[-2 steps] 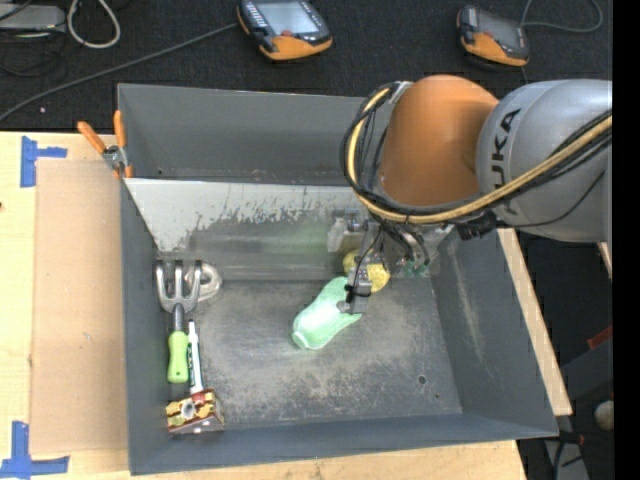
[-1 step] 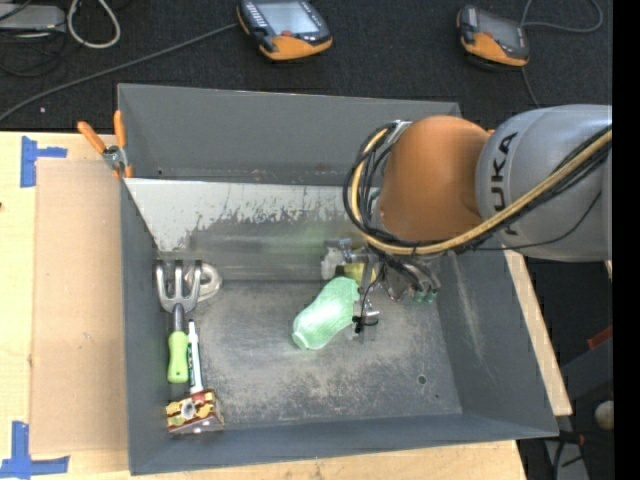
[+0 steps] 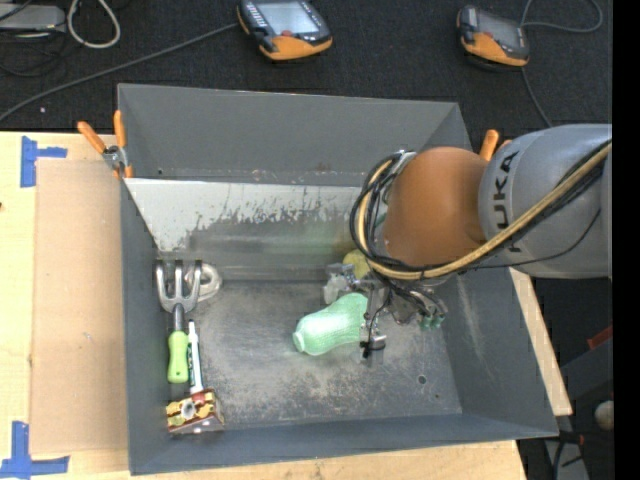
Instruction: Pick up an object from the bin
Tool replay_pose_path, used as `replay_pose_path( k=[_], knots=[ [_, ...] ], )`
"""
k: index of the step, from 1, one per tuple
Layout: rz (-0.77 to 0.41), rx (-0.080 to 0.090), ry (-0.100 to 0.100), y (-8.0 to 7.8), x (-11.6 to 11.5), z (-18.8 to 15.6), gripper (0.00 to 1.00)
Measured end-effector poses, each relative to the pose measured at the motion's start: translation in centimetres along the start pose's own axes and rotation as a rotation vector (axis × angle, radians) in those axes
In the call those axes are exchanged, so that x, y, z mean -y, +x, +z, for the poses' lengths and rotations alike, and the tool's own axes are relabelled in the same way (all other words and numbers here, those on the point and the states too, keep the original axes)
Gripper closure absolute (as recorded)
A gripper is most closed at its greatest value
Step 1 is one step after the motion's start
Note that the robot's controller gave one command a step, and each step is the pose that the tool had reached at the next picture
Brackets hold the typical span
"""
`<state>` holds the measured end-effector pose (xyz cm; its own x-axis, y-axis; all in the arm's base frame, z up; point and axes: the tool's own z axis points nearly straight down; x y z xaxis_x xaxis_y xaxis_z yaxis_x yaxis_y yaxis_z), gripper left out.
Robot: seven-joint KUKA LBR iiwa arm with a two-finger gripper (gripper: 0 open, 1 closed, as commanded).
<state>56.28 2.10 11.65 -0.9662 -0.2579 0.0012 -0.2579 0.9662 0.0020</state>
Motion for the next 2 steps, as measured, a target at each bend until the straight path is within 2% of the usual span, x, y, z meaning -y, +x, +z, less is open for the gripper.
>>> replay_pose_path(
  k=[1,2],
  knots=[
    [0.166,-0.003,0.0,-0.2,1.5,3.9,0.0],
    [0.107,0.002,0.0,0.0,0.3,1.5,1.0]
  ],
)
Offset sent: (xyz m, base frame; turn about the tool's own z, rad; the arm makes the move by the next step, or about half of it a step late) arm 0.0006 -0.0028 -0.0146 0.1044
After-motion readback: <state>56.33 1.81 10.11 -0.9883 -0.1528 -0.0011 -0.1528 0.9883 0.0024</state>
